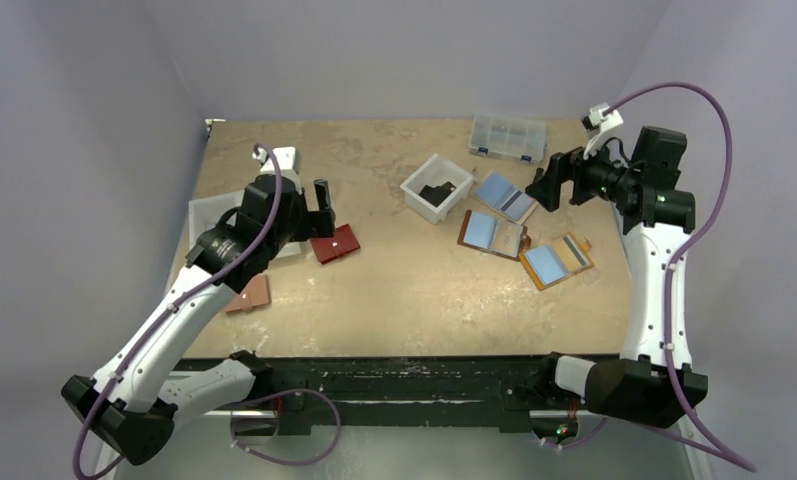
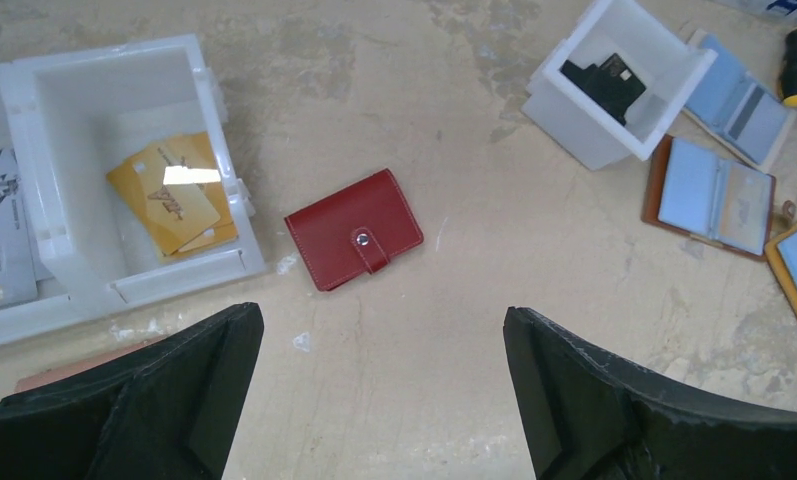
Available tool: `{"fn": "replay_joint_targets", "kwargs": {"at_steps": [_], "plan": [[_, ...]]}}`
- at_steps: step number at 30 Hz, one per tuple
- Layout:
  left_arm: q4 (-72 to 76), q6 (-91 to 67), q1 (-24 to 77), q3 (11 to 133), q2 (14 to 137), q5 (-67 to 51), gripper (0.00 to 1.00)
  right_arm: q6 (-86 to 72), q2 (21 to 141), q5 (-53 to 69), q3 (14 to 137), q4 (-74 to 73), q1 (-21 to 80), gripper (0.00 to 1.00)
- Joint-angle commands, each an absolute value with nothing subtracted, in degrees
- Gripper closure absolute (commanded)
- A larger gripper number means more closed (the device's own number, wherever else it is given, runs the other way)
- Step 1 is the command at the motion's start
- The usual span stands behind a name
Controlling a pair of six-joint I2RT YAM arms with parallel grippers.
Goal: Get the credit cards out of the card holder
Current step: Move the card holder to the center of the board.
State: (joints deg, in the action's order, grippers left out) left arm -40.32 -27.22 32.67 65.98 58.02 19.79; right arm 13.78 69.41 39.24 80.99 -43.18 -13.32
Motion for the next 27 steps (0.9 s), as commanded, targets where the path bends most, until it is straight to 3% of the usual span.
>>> {"fn": "replay_joint_targets", "kwargs": {"at_steps": [1, 9, 12, 17, 27], "plan": [[-38.91, -23.09, 27.93, 64.96, 60.97, 12.41, 0.01, 27.48, 69.96, 57.30, 81.84, -51.96, -13.51, 0.01], [-41.26, -16.28, 24.64, 64.51, 67.14, 11.73, 0.01, 40.47, 70.78, 71.62, 75.58, -59.24, -13.54, 0.01], [-40.42, -14.54, 24.28, 63.50, 68.58, 11.15, 0.02, 48.56, 70.66, 71.66, 75.04, -63.89, -13.45, 0.01], [-38.76, -9.58, 24.08, 60.96, 72.35, 8.18, 0.11, 55.22, 69.49, 70.34, 73.05, -66.05, -13.43, 0.01], [-35.32, -0.91, 24.05, 60.24, 81.11, 10.58, 0.10, 54.90, 68.46, 70.01, 67.93, -63.14, -13.45, 0.01]]}}
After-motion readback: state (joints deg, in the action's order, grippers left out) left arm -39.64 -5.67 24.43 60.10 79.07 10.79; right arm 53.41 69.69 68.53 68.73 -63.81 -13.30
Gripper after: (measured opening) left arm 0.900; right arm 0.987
